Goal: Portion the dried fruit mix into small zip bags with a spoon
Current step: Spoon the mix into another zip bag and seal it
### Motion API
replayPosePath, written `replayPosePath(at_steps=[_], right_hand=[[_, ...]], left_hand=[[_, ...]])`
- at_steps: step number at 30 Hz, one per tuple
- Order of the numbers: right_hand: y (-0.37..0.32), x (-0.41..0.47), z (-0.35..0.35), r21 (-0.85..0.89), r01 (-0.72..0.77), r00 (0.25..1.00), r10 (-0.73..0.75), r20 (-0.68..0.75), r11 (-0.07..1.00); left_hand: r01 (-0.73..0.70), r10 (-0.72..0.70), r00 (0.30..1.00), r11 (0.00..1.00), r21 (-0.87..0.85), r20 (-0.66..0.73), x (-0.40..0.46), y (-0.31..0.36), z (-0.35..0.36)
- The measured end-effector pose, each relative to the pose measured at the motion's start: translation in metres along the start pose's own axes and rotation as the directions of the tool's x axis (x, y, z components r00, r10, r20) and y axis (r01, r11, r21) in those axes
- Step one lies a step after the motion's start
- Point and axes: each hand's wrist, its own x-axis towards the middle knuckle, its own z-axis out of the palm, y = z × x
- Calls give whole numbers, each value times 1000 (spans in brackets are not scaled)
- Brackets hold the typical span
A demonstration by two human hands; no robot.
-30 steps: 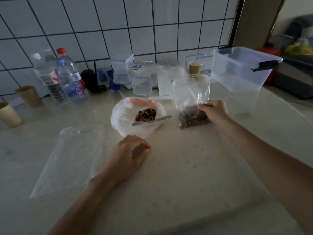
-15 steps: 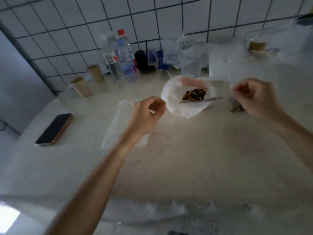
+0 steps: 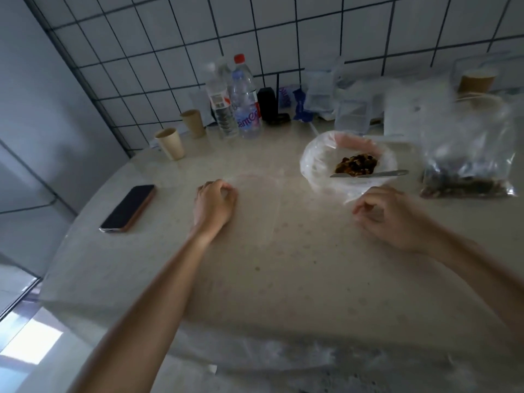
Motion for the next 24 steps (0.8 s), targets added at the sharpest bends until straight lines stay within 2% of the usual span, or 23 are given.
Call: replayPosePath(at_steps=[2, 4, 7, 9, 13, 17, 20, 24], right_hand=[[-1, 1, -2, -2, -24, 999, 24, 21, 1000], [-5, 3, -3, 9, -47, 999, 47, 27, 999], [-16, 10, -5, 129, -123, 991, 114, 75, 984], [-28, 20, -6, 243, -168, 984, 148, 99, 955], [-60, 42, -10, 546, -330, 942, 306, 138, 770], [-79, 50, -25, 680, -392, 891, 439, 114, 619], [-82, 48, -40, 779, -430, 841, 516, 162, 457], [-79, 40, -57, 809, -424, 857, 470, 213, 407]], left_hand=[[-26, 23, 999, 997, -75, -49, -2, 7, -2], [-48, 19, 991, 974, -223, -130, -7, 19, -6], [-139, 36, 971, 886, -442, -235, -18, 41, -19], [-214, 79, 964, 794, -569, -253, -26, 58, -28], [-249, 168, 968, 612, -750, -184, -42, 87, -35], [-204, 202, 972, 449, -870, -124, -53, 113, -41], [-219, 271, 958, 457, -862, -100, -59, 127, -43], [-257, 341, 937, 529, -809, -75, -65, 143, -42]])
